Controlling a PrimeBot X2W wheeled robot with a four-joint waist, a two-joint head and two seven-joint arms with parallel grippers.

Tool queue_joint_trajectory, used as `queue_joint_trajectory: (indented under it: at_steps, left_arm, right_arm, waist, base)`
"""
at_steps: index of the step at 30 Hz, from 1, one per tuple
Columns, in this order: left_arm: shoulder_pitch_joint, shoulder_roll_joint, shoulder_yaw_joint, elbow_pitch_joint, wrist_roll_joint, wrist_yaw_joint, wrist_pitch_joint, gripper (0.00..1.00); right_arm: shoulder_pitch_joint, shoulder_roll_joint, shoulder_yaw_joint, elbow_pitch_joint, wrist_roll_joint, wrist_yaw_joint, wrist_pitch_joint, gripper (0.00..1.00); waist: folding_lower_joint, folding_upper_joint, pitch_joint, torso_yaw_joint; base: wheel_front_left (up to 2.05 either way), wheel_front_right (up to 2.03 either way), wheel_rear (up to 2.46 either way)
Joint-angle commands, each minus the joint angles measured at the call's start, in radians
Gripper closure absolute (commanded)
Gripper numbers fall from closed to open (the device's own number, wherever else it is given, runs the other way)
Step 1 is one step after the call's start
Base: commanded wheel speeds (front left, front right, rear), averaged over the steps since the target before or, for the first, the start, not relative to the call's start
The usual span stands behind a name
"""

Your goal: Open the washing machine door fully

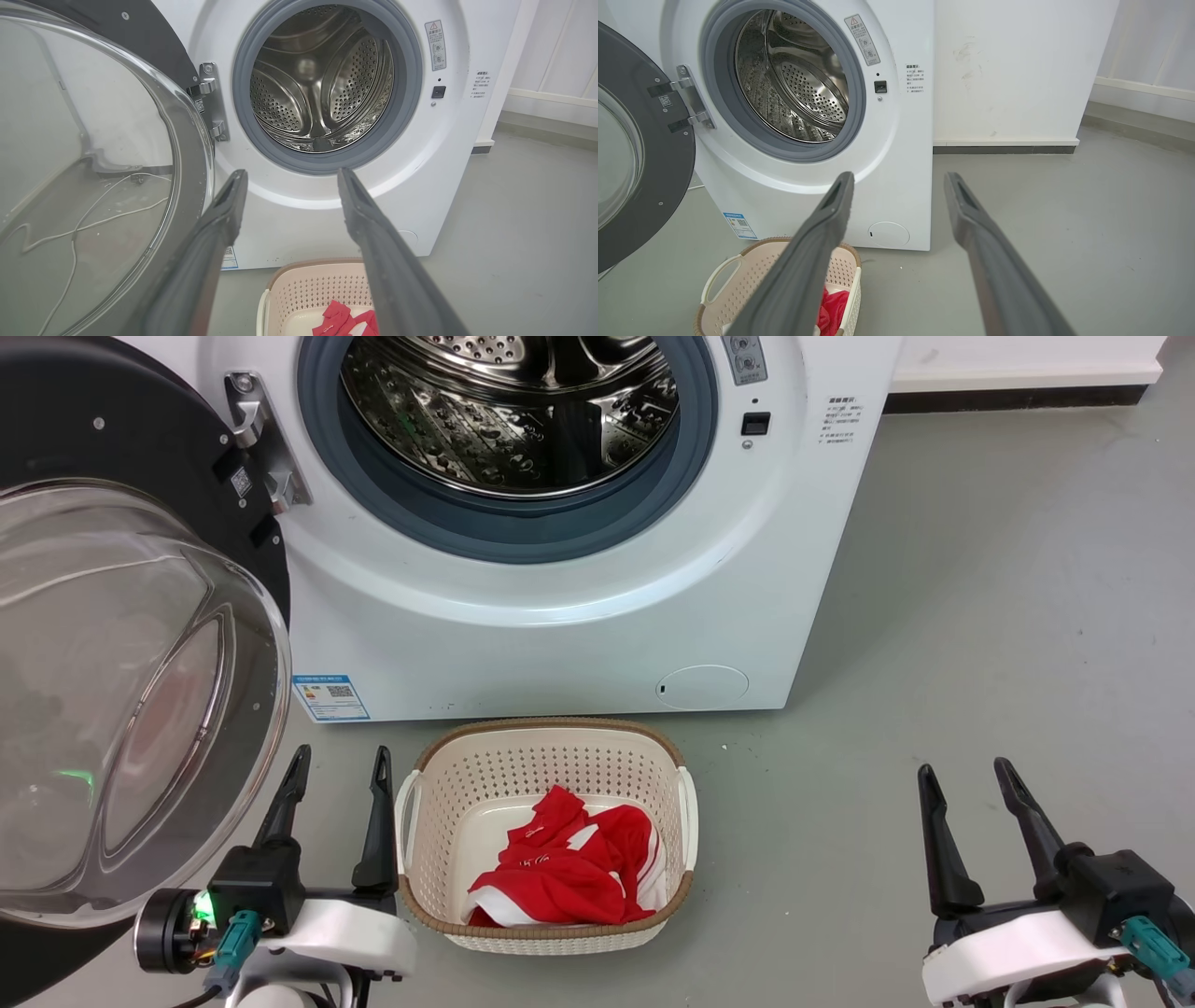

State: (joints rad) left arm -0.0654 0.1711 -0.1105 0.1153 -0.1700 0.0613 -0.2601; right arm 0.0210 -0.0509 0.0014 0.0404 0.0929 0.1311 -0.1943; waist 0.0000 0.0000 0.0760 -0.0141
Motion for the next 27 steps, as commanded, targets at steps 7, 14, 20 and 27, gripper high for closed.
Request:
queue_joint_trajectory:
  at_steps: [7,14,20,27]
  left_arm:
    - [0.017,-0.009,0.016,-0.008,0.009,-0.005,-0.007,0.0]
    - [0.019,-0.014,0.027,-0.015,0.018,-0.013,-0.006,0.0]
    - [0.017,-0.022,0.027,-0.008,0.015,-0.016,-0.002,1.0]
    - [0.019,-0.033,0.039,0.023,-0.09,-0.028,0.029,1.0]
  right_arm:
    - [-0.002,0.002,0.005,0.003,0.011,-0.001,-0.008,0.0]
    - [-0.005,0.002,0.008,0.005,0.013,-0.001,-0.009,0.0]
    - [0.003,0.0,0.011,0.012,0.005,0.0,-0.007,1.0]
    - [0.009,-0.006,0.012,0.034,0.121,0.0,0.006,1.0]
  waist:
    - [0.0,0.0,0.003,-0.001]
    - [0.0,0.0,0.008,-0.004]
    - [0.0,0.0,0.01,-0.006]
    - [0.0,0.0,0.006,-0.005]
  base:
    - [0.0,0.0,0.0]
    - [0.0,0.0,0.0]
    - [0.0,0.0,0.0]
    - [0.0,0.0,0.0]
